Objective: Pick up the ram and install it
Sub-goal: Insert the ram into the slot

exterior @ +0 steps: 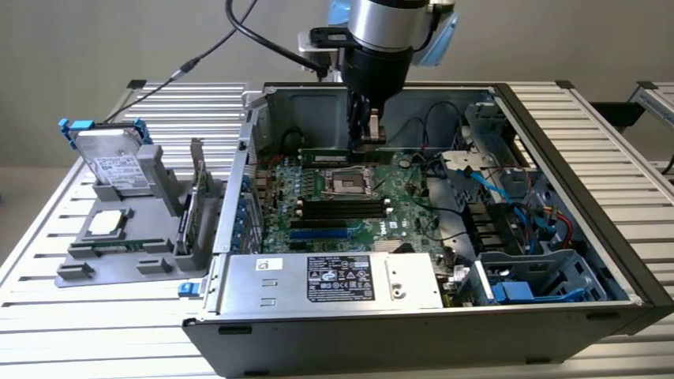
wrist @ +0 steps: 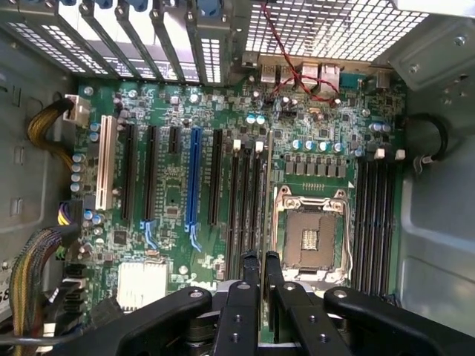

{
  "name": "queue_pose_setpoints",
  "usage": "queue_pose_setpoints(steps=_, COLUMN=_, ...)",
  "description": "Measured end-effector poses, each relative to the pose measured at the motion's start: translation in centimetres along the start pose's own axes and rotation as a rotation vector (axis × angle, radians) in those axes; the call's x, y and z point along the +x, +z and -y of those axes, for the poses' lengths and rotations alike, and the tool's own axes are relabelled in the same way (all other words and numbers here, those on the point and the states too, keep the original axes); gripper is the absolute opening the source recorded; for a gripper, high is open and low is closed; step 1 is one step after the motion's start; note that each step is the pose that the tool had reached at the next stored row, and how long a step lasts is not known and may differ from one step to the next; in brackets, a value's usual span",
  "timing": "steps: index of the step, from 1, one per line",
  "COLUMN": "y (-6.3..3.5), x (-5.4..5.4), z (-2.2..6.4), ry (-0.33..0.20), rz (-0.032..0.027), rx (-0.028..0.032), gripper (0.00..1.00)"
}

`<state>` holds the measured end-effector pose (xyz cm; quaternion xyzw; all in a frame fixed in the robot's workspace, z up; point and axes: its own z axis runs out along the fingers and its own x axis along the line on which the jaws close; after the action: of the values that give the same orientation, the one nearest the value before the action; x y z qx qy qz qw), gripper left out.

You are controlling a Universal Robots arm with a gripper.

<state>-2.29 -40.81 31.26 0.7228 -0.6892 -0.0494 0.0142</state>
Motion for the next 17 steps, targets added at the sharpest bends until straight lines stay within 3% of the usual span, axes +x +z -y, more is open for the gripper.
queue_pose_setpoints(steps=17, y=3.1, x=-0.4, z=0.3, ry=-0.004, rz=-0.0002, rx=-0.0002, gripper=0.14)
